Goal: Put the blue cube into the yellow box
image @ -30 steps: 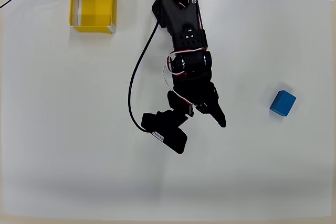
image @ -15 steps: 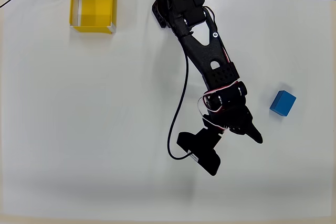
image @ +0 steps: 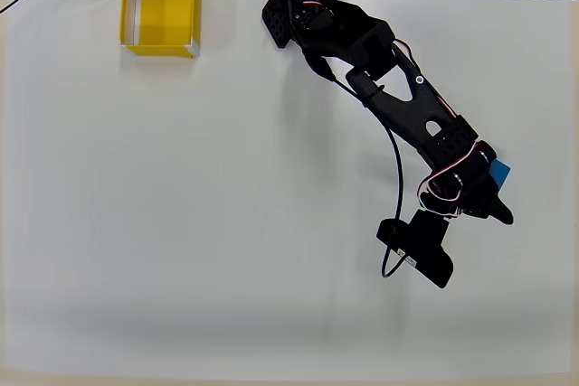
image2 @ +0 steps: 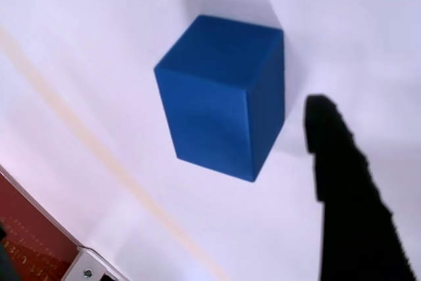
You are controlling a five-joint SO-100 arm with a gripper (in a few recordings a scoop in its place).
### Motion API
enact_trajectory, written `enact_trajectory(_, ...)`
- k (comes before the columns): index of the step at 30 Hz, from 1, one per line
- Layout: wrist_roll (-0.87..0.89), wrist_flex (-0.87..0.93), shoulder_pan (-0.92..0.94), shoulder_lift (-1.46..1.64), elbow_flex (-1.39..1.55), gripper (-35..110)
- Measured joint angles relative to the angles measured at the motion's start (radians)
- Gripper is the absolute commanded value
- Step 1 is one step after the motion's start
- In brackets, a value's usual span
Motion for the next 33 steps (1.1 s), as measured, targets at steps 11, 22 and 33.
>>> enact_trajectory(11,0.083,0.021,-0.098,-0.115,-0.054,54)
enact_trajectory(22,0.107,0.021,-0.144,-0.210,-0.126,54)
enact_trajectory(33,0.107,0.021,-0.144,-0.314,-0.210,53)
